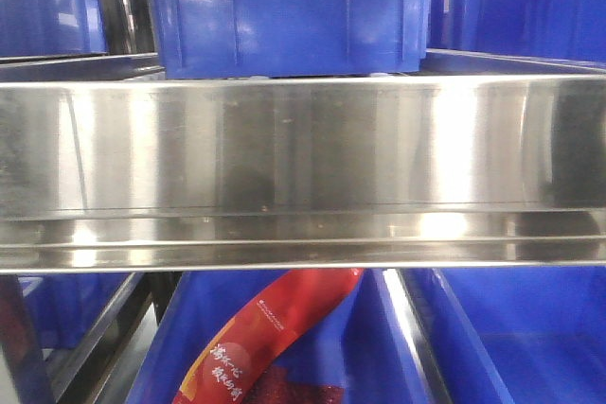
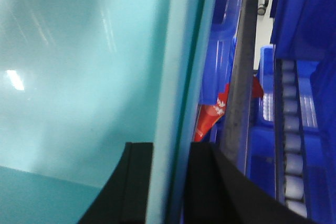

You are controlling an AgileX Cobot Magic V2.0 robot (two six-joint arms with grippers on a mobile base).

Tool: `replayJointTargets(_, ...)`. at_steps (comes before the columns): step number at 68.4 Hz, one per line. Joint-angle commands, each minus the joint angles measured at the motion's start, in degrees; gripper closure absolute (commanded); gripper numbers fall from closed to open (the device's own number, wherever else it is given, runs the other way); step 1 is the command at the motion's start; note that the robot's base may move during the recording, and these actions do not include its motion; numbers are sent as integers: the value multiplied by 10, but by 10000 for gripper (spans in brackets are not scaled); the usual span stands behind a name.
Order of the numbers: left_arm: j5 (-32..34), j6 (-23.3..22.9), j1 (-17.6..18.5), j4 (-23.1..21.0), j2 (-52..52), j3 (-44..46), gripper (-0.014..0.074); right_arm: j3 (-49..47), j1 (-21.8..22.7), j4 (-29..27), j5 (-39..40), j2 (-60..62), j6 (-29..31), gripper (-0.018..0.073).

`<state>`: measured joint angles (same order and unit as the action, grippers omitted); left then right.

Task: Move two blue bins to right shelf middle
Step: 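Lower the teal bin with both grippers onto the upper shelf teal bin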

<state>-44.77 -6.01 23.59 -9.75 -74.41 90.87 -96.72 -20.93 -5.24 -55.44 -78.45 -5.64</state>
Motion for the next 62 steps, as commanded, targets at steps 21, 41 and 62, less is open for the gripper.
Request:
replayJointTargets(21, -80, -1, 3, 0, -2, -50, 707, 73, 3, -7, -29, 7, 11, 713)
replayJointTargets(41, -66, -1, 3, 9, -5, -143, 707, 164, 3, -32, -11, 7, 11, 713)
replayJointTargets(62, -62, -1, 3, 11, -21, -162, 705, 186, 3, -40, -10, 7, 11, 699)
